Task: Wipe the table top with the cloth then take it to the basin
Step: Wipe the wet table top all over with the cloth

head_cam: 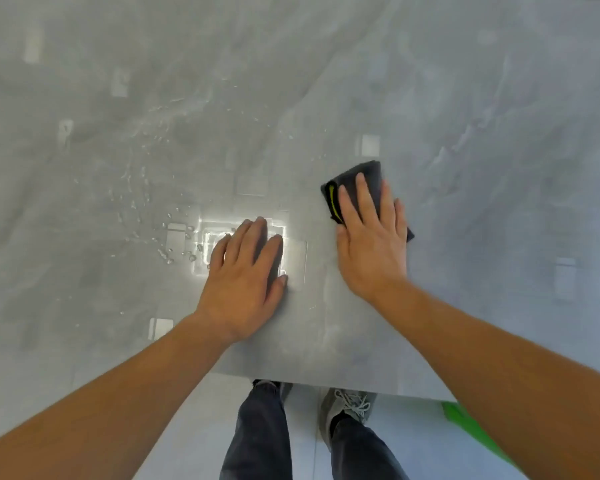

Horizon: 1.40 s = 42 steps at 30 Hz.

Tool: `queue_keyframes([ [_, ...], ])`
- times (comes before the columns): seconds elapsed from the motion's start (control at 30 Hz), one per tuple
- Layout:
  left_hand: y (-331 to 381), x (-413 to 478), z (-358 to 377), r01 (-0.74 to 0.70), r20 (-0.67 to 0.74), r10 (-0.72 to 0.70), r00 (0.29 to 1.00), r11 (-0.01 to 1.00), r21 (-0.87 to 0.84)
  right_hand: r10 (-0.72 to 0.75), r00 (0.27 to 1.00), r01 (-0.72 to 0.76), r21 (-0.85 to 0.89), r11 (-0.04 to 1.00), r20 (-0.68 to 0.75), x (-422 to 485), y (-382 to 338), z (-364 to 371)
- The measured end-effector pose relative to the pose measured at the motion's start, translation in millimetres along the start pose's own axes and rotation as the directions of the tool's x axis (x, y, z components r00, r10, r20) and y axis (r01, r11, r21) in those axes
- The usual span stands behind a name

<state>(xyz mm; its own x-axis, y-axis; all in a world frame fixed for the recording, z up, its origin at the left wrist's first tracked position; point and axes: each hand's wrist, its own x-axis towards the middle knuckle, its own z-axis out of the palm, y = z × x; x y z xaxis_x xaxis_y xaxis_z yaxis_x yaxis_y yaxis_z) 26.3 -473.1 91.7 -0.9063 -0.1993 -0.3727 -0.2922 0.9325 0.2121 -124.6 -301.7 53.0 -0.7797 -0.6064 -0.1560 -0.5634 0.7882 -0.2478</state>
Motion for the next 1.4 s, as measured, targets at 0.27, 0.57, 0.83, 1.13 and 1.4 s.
queue_keyframes([
  [0.27,-28,101,-35,0.013,-0.058,-0.014,0.998,1.0,-0.015,-0.208,0.973,0.211,-0.023,0.977,0.099,23,25,-12],
  [0.57,-46,118,-50,-0.057,-0.051,0.051,0.997,0.99,-0.132,0.019,0.997,-0.02,0.007,1.0,0.074,55,-40,-6],
  [0.83,-65,134,-59,-0.143,-0.074,0.134,0.988,0.981,-0.129,0.474,0.881,-0.47,0.126,0.874,0.003,152,-10,-28],
  [1.13,-83,182,-74,-0.085,-0.017,0.084,0.996,0.996,-0.042,-0.067,0.992,0.072,-0.05,0.996,0.103,96,-23,-16],
  [1.4,-74,185,-72,-0.021,-0.091,0.012,0.996,0.995,-0.098,0.316,0.946,-0.313,0.058,0.948,-0.072,174,-25,-19],
])
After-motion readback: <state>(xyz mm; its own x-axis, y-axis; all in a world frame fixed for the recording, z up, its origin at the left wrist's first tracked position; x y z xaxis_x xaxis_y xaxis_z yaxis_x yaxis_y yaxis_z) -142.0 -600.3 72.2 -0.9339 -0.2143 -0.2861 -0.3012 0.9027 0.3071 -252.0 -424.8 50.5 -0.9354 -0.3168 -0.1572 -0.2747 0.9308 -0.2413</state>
